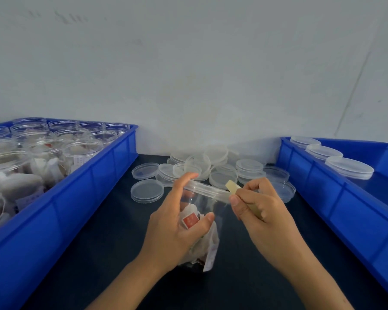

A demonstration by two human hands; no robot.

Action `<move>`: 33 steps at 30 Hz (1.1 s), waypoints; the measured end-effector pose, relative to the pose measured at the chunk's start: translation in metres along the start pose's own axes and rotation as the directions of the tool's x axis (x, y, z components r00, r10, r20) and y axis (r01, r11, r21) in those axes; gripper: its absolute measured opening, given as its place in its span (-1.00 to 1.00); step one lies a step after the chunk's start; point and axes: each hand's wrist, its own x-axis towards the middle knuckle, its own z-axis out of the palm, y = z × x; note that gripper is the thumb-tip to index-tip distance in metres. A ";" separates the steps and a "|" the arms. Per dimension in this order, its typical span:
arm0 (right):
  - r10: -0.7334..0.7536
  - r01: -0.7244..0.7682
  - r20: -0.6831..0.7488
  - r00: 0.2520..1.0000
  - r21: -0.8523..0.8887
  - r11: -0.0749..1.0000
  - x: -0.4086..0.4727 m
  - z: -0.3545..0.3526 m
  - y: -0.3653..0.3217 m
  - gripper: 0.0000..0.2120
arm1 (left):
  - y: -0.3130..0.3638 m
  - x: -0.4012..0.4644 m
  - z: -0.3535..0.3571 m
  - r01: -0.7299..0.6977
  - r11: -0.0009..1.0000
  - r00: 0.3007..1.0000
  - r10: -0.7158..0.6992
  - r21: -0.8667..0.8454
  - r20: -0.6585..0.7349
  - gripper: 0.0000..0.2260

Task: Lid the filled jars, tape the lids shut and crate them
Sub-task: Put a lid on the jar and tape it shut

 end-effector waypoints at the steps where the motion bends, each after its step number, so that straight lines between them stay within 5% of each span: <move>1: 0.002 -0.002 -0.001 1.000 -0.001 1.000 0.000 0.000 0.000 -0.55 | 0.000 0.000 0.001 0.006 1.000 1.000 -0.006 -0.004 0.003 -0.39; 33: 0.001 -0.001 0.003 1.000 -0.021 1.000 -0.001 0.000 -0.002 -0.74 | 0.012 -0.001 0.001 0.016 1.000 0.999 -0.015 -0.025 0.043 -0.44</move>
